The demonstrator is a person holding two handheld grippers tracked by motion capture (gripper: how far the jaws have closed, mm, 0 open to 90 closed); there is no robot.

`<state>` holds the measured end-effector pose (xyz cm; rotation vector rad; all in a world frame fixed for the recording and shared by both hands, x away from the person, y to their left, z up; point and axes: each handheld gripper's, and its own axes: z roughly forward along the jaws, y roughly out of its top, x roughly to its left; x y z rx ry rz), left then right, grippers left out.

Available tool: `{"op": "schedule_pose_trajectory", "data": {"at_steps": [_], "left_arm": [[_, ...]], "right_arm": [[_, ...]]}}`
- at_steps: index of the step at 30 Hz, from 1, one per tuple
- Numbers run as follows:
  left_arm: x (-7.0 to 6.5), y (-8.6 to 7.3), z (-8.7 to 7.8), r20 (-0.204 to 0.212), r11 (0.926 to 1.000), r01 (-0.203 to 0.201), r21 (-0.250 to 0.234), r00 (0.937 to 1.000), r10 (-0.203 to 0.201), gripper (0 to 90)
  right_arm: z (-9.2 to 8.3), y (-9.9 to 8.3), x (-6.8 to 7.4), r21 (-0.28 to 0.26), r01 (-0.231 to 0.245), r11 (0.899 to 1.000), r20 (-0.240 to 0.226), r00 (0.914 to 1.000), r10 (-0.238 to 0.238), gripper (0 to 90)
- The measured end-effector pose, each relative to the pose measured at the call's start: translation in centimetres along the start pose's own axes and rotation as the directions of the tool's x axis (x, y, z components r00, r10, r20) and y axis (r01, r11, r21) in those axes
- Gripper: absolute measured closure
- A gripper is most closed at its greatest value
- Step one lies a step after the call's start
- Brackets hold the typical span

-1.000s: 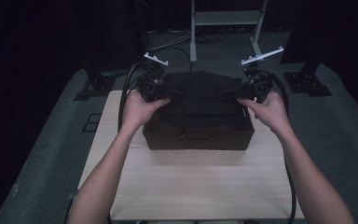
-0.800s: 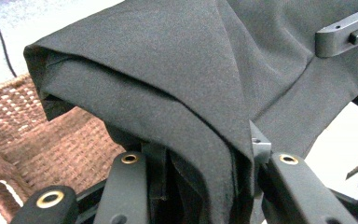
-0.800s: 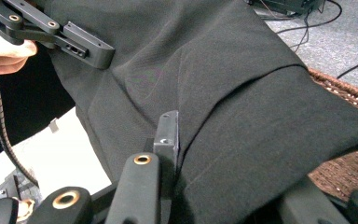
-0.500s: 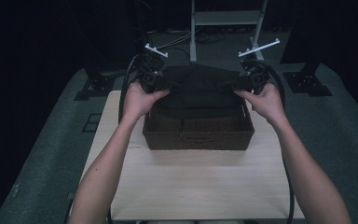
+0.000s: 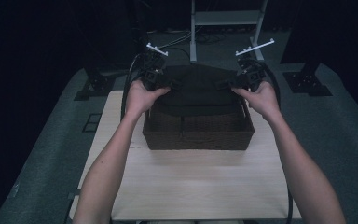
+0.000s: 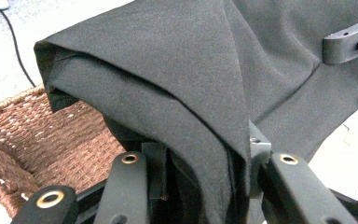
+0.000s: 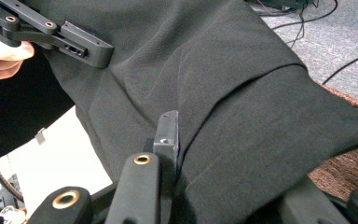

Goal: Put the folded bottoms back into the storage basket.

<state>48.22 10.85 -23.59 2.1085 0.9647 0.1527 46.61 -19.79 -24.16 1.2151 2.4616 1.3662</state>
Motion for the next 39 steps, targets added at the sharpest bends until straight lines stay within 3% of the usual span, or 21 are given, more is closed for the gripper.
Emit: {"op": "schedule_pose_trajectory", "data": {"at_steps": [16, 30, 39], "left_arm": [[1.9, -0.1, 2.2, -0.022, 0.9998, 0.007, 0.016, 0.9997, -0.007, 62.5], [3.6, -1.6, 4.6, -0.018, 0.9987, 0.048, 0.019, 0.9987, -0.048, 62.8], [4.1, -2.4, 5.7, -0.03, 0.9983, 0.051, 0.029, 0.9983, -0.05, 62.9]], "right_arm": [[2.6, -0.2, -2.1, 0.013, -0.027, 1.0, 0.011, 0.9996, 0.027, 68.6], [5.0, -1.1, -3.6, 0.036, -0.059, 0.998, 0.013, 0.9982, 0.059, 68.6], [6.5, -2.3, -4.6, 0.043, -0.079, 0.996, 0.009, 0.9968, 0.079, 68.6]]}}
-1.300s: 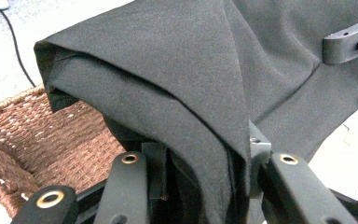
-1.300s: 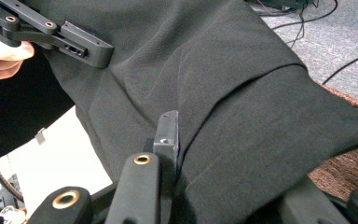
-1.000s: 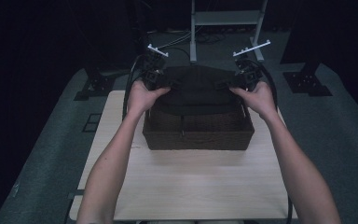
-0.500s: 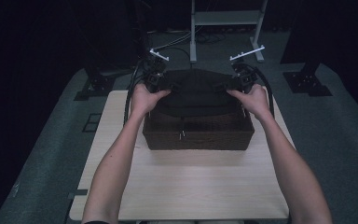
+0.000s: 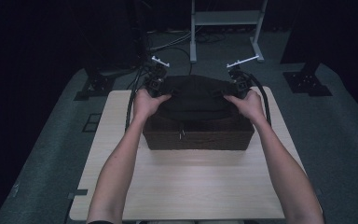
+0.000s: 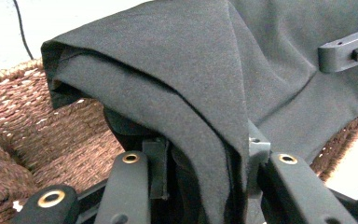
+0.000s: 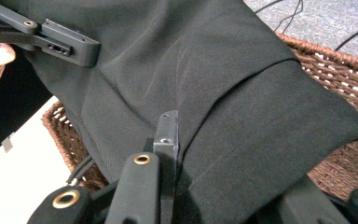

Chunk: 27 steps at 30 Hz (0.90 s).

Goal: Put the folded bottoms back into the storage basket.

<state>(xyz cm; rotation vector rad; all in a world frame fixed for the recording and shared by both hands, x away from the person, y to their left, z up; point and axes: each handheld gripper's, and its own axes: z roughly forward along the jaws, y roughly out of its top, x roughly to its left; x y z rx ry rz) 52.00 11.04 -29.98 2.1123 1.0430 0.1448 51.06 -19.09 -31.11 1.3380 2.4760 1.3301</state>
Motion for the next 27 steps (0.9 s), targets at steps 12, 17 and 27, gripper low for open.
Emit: {"op": "schedule_pose_trajectory", "data": {"at_steps": [12, 17, 27], "left_arm": [[0.0, -0.4, 1.3, -0.012, 0.9997, 0.002, 0.023, 0.9999, -0.002, 62.9], [0.4, -1.0, 2.0, -0.005, 0.9994, 0.021, 0.027, 0.9998, -0.021, 63.0], [0.7, -1.3, 2.8, -0.019, 0.9985, 0.023, 0.049, 0.9996, -0.023, 63.1]], "right_arm": [[1.1, -1.0, -1.2, 0.019, -0.029, 0.999, 0.0, 0.9996, 0.029, 68.6], [1.6, -1.5, -1.5, 0.024, -0.042, 0.999, -0.004, 0.9991, 0.043, 68.6], [2.6, -1.9, -1.9, 0.042, -0.055, 0.998, 0.005, 0.9985, 0.055, 68.5]]}}
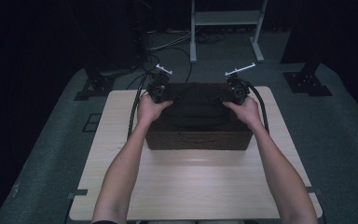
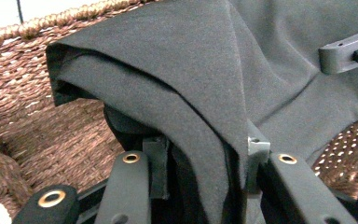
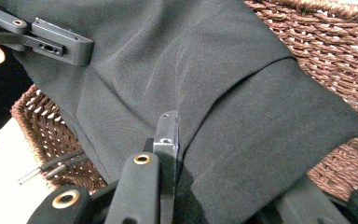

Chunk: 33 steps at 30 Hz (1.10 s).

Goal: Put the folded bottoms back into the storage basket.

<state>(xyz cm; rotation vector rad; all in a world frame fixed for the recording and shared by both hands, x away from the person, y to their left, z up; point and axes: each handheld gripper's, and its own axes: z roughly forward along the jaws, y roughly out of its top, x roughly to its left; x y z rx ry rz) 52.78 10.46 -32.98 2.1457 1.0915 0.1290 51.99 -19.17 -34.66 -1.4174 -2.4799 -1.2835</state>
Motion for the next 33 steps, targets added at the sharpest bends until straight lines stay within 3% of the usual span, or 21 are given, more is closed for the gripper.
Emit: {"op": "schedule_pose_trajectory", "data": {"at_steps": [33], "left_arm": [[1.0, -1.3, 2.2, -0.006, 0.9968, 0.055, 0.057, 0.9985, -0.055, 63.4]], "right_arm": [[1.6, -0.5, -0.7, 0.069, -0.041, 0.997, 0.045, 0.9983, 0.038, 66.1]]}}
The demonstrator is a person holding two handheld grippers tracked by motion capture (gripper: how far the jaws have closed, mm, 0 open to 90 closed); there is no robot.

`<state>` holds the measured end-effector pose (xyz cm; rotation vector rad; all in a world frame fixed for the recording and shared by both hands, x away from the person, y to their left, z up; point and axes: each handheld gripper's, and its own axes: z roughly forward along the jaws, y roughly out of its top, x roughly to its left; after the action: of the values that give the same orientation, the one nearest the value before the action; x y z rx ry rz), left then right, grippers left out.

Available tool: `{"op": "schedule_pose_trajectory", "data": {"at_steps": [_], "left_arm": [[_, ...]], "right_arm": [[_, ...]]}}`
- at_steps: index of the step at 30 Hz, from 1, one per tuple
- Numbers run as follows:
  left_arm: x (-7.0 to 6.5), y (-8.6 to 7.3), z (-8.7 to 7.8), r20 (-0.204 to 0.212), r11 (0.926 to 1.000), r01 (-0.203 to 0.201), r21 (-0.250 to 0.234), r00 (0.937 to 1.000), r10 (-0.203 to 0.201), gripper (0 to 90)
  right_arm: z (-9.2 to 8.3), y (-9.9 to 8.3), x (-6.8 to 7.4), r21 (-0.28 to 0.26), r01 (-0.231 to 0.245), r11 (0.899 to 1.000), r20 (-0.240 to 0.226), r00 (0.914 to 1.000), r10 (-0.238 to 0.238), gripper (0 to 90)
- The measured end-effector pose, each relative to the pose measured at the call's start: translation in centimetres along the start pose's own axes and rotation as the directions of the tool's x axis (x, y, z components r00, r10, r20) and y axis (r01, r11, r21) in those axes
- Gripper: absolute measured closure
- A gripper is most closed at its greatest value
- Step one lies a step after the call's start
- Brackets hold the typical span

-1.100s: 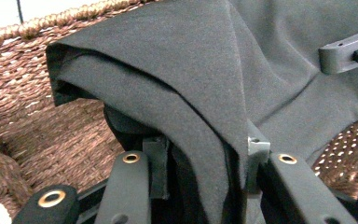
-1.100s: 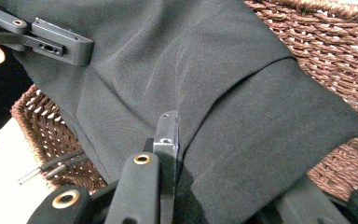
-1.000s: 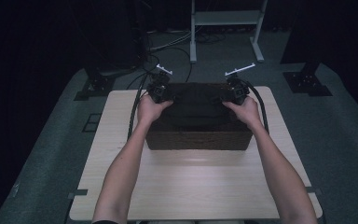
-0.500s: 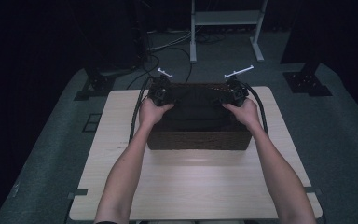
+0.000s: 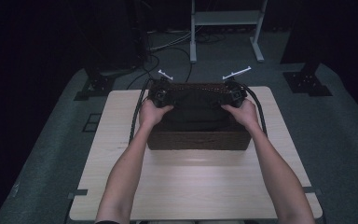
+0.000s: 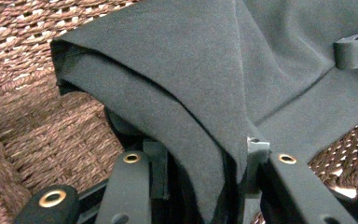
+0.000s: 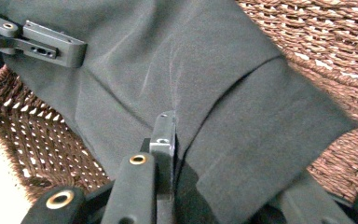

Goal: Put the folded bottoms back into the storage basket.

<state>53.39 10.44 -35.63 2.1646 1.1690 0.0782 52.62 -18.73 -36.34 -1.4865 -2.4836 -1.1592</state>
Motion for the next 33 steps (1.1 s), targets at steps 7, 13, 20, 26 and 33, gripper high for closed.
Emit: {"op": "schedule_pose_trajectory", "data": {"at_steps": [7, 13, 20, 26, 33], "left_arm": [[0.2, -0.2, 0.0, -0.011, 1.0, 0.005, 0.002, 0.9999, -0.005, 63.3], [0.7, -0.7, 0.1, -0.009, 0.9997, 0.025, 0.009, 0.9997, -0.025, 64.9], [0.9, -0.9, 0.2, -0.009, 0.9994, 0.033, 0.011, 0.9994, -0.033, 64.7], [1.0, -1.1, 0.4, -0.016, 0.9989, 0.037, 0.029, 0.9992, -0.036, 64.5], [0.8, -1.1, 1.0, -0.026, 0.9981, 0.028, 0.055, 0.9993, -0.026, 64.7]], "right_arm": [[0.1, 0.0, 0.1, 0.007, 0.003, 1.0, 0.006, 1.0, -0.003, 64.8], [0.3, 0.0, 0.3, 0.013, 0.013, 1.0, 0.008, 0.9999, -0.013, 64.3], [0.6, 0.0, 0.6, 0.023, 0.022, 0.999, 0.03, 0.9993, -0.023, 63.8], [0.7, 0.0, 0.5, 0.03, 0.018, 0.999, 0.042, 0.9989, -0.019, 63.2], [0.9, -0.1, 0.4, 0.056, 0.019, 0.998, 0.069, 0.9974, -0.022, 66.2]]}}
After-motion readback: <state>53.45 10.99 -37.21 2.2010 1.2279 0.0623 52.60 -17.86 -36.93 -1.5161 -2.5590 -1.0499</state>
